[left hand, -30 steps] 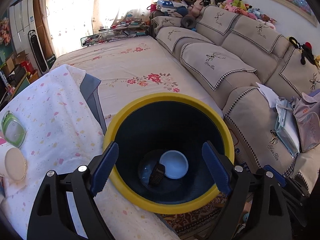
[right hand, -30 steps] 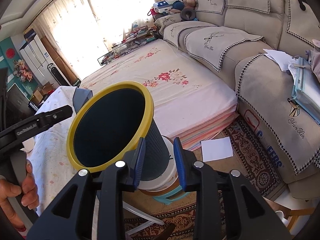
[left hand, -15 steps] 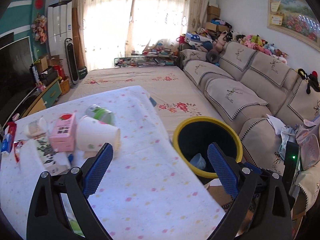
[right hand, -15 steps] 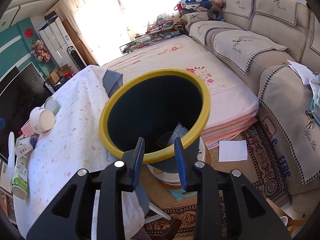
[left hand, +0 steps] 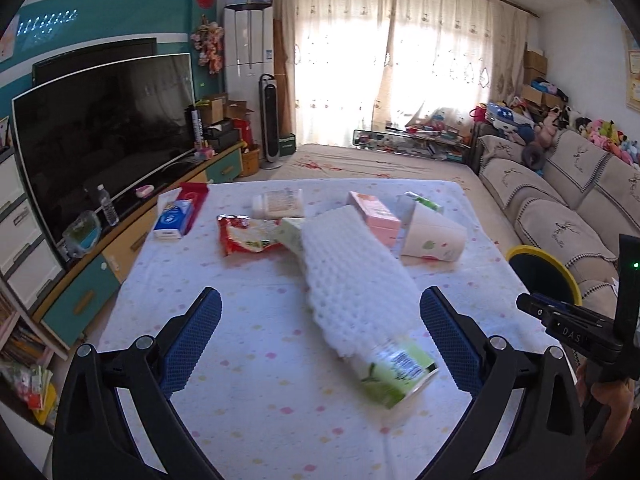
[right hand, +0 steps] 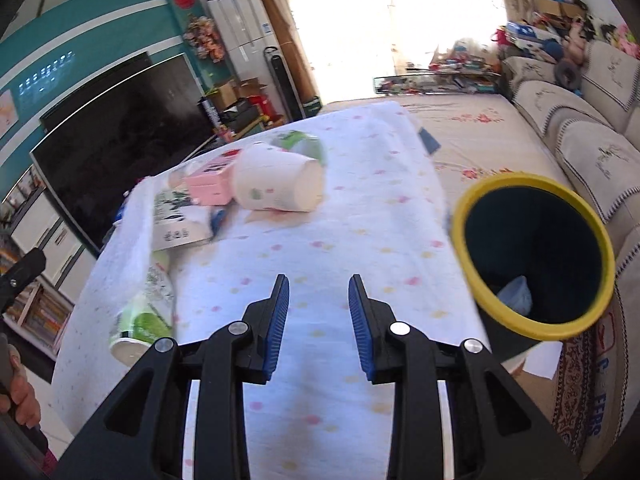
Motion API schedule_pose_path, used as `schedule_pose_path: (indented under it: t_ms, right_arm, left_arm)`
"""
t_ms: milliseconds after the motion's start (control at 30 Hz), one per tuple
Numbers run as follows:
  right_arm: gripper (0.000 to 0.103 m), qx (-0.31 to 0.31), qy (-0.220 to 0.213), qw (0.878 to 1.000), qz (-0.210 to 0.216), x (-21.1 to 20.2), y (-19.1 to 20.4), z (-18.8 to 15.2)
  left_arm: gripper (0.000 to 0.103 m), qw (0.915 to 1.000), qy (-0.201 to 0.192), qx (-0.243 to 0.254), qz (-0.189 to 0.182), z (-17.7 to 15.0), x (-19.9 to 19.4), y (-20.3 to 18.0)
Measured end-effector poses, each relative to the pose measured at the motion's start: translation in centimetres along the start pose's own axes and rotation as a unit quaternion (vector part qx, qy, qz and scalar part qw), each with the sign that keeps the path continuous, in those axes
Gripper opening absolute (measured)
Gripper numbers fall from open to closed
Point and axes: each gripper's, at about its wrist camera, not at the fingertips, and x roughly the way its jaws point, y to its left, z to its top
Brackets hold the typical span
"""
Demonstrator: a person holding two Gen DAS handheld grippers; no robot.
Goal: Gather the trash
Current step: 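Grasp the white foam net sleeve with the right gripper, then carry the foam net sleeve with the right gripper and release it into the bin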
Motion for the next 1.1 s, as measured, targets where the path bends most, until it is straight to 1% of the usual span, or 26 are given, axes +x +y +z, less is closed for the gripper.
schedule_pose_path:
  t_ms: [100,267,333,367,433,500,633,733,767,800,833,867,900,1100]
  right_arm:
    - [0.03,-0.032,-0.001,0.999,0.035,0.5,4.1,0.7]
    - [0.03,-0.062,0.007,0.994,0.086,1.8,9.0,1.8]
    - [0.03,-0.063,0.019,0.992,0.107,2.7,10.3,2.2]
    - [0.03,-0.063,0.025,0.992,0.11,3.2,10.8,2.3]
    - [0.034,-0.057,0.039,0.991,0.117,4.3,11.4,2.6]
    - [0.034,-0.047,0.053,0.989,0.127,5.3,11.7,2.8]
    - [0.034,-0.041,0.068,0.989,0.127,6.4,12.3,2.8]
    - [0.034,-0.043,0.071,0.989,0.124,6.7,12.8,2.8]
    - [0.033,-0.046,0.069,0.989,0.119,6.5,13.0,2.7]
    - [0.022,-0.049,0.065,0.99,0.116,6.4,13.1,2.7]
    - [0.019,-0.051,0.062,0.99,0.115,6.1,13.2,2.5]
    - [0.018,-0.05,0.058,0.99,0.116,5.9,13.2,2.6]
    - [0.015,-0.05,0.055,0.99,0.117,5.7,13.2,2.6]
    - [0.014,-0.055,0.019,0.992,0.112,3.6,12.9,3.1]
  left_arm:
    - [0.098,0.9998,0.003,-0.018,0.013,-1.0,-0.2,3.1]
    - [0.098,0.9992,0.011,-0.033,0.018,-2.1,0.2,5.4]
    - [0.098,0.9991,0.012,-0.037,0.018,-2.2,0.3,5.8]
    - [0.098,0.999,0.012,-0.039,0.019,-2.3,0.3,6.1]
    - [0.098,0.9988,0.012,-0.044,0.019,-2.2,0.4,6.8]
    - [0.098,0.9986,0.009,-0.047,0.02,-2.3,0.3,7.1]
    - [0.098,0.9985,0.008,-0.05,0.023,-2.0,0.0,6.9]
    - [0.098,0.9984,0.01,-0.052,0.02,-2.0,0.3,7.0]
    - [0.098,0.9984,0.011,-0.052,0.019,-2.1,0.3,7.1]
    - [0.098,0.9984,0.012,-0.051,0.019,-2.2,0.4,7.1]
    - [0.098,0.9985,0.012,-0.051,0.018,-2.3,0.4,7.0]
    - [0.098,0.9985,0.013,-0.051,0.017,-2.3,0.6,7.1]
    - [0.098,0.9985,0.014,-0.05,0.016,-2.3,0.6,7.1]
    - [0.098,0.9987,0.017,-0.047,0.014,-2.4,0.7,6.4]
